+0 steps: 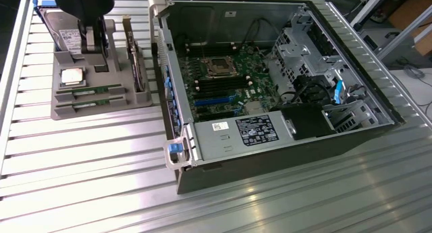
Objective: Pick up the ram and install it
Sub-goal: 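Pick up the ram and move it above insertion slot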
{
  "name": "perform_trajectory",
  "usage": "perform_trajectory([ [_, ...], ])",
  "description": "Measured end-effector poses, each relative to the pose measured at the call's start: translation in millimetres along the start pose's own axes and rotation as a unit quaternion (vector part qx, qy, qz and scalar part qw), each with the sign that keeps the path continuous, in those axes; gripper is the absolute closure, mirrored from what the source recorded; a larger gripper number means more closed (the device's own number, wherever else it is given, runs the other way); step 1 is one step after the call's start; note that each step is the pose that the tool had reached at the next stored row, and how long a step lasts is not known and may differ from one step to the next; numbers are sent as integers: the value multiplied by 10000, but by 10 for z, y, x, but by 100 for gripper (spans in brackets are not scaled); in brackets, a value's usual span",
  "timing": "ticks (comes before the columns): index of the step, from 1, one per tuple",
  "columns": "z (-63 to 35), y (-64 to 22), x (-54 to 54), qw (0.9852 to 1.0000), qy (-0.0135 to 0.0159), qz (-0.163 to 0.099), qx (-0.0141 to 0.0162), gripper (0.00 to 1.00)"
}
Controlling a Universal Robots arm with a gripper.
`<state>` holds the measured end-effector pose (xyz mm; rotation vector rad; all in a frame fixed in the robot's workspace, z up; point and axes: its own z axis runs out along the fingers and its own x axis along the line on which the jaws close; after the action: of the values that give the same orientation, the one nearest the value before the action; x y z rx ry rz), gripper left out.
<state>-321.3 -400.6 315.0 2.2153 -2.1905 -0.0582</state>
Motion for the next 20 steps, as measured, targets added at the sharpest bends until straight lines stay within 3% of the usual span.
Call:
perform_trajectory([
  [20,61,12,0,10000,14,-1,0,58],
])
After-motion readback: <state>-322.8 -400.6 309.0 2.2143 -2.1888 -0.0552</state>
